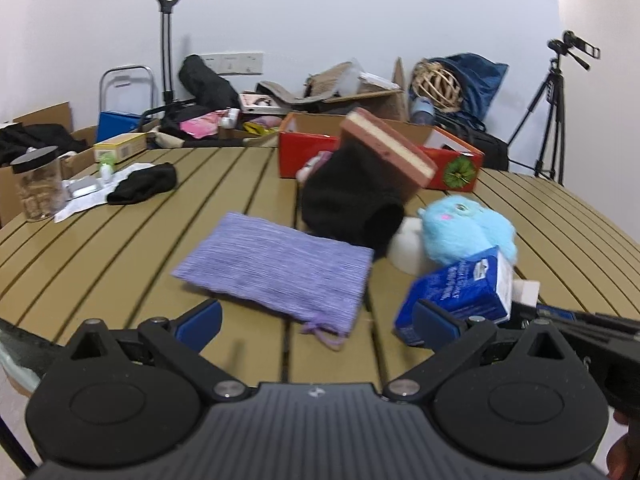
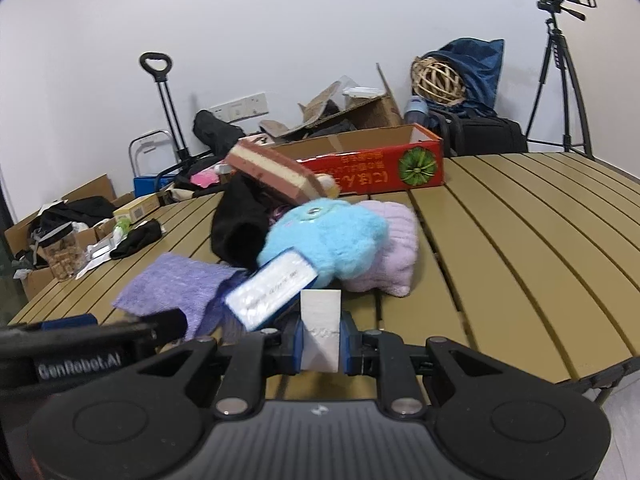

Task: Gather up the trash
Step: 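Grasp the blue tissue box with the left tool while the right tool holds the paper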

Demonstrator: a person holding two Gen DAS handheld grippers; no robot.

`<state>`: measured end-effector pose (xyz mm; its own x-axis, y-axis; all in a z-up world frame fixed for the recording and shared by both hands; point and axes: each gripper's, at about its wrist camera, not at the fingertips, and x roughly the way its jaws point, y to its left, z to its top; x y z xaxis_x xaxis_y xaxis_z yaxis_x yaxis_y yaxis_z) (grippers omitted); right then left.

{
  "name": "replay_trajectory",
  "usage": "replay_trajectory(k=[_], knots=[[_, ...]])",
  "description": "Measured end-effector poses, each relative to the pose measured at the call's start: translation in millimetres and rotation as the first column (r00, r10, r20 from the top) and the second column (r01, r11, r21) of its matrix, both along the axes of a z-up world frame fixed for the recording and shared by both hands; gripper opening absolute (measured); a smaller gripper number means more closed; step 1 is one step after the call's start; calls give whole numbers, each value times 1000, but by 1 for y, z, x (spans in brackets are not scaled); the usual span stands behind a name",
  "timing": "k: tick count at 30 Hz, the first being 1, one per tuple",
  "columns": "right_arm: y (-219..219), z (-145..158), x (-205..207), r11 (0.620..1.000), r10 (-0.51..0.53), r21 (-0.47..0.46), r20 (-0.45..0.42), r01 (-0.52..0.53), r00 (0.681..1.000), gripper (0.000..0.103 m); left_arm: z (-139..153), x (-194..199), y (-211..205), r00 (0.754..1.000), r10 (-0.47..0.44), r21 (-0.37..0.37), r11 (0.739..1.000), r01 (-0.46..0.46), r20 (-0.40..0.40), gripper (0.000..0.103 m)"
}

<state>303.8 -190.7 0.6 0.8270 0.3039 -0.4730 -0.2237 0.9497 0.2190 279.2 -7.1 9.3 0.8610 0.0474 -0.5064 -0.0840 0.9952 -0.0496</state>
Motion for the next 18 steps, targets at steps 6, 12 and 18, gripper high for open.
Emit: replay_trajectory(k=[6, 12, 18], knots=[[-15, -1, 1, 999, -40, 2, -5, 40, 999, 17, -2, 3, -13, 999, -48, -28, 998, 48, -10, 103], [-31, -2, 0, 997, -72, 2, -7, 72, 997, 17, -4, 10, -27, 994, -104, -66, 993, 102, -28, 103], [-48, -2, -2, 995, -97, 1, -4, 97, 995, 17, -9, 16, -45, 986, -161, -48, 986, 159, -33, 103]])
